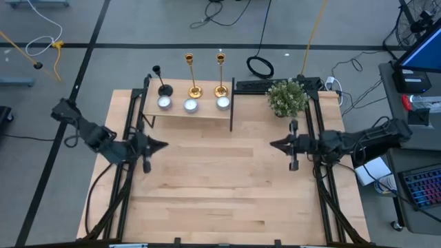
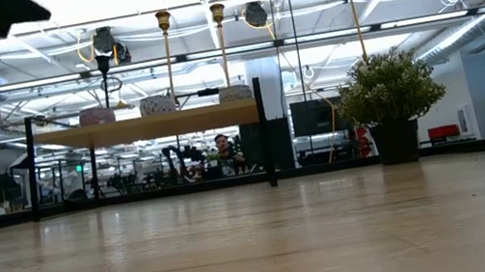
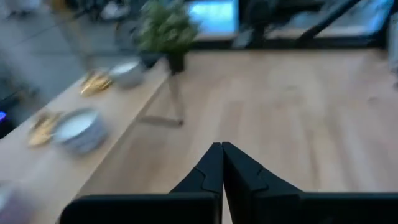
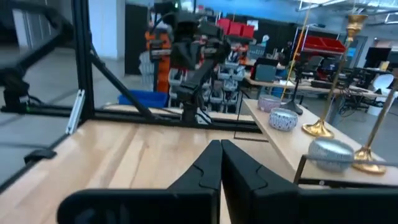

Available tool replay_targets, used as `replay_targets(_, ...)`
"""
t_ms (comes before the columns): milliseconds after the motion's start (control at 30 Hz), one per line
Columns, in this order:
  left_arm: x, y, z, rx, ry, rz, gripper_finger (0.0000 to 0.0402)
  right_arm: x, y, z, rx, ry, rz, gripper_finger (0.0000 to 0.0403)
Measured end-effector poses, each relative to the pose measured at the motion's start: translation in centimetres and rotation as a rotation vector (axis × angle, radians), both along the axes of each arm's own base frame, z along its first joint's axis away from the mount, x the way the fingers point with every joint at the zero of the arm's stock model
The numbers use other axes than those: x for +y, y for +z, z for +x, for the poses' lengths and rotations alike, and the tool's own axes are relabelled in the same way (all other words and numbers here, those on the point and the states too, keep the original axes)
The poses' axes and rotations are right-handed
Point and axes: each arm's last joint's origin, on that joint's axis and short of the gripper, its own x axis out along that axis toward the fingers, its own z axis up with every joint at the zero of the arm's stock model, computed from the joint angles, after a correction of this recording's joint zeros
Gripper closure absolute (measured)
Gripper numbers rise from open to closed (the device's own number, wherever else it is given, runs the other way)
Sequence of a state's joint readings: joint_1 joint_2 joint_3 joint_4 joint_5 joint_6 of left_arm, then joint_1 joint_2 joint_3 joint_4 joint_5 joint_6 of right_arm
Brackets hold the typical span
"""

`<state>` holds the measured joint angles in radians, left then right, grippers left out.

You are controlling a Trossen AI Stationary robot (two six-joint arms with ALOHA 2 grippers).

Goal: Pick & Place candle stick holders
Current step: Return to Home Position

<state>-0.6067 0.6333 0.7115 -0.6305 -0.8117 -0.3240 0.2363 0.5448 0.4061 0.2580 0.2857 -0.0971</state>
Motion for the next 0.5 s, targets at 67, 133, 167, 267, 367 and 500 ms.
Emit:
replay_targets(67, -0.3, -0.4, 0.5, -0.07, -0.044, 0.014, 0.0391, -0.1, -1.1, -0.5, -0.026, 0.0, 0.013, 0.0402)
replay_targets(133, -0.4, -0.6, 0.9, -0.147, -0.066, 0.031, 0.0389, -0.2, -2.2, -1.0, -0.044, 0.0, 0.017, 0.0402)
replay_targets(167, -0.3, -0.8, 1.1, -0.167, -0.077, 0.044, 0.039, -0.3, -2.6, -1.2, -0.056, -0.001, 0.019, 0.0402)
replay_targets(267, 0.2, -1.2, 1.2, -0.18, -0.099, 0.048, 0.0398, -0.4, -3.8, -1.8, -0.088, 0.001, 0.035, 0.0402)
replay_targets(367, 1.0, -1.0, 0.7, -0.193, -0.084, 0.022, 0.0394, -0.6, -4.7, -2.4, -0.11, 0.003, 0.068, 0.0403)
replay_targets(500, 1.9, -1.1, 0.2, -0.17, -0.087, 0.03, 0.0397, -0.7, -5.9, -2.9, -0.117, 0.005, 0.098, 0.0403)
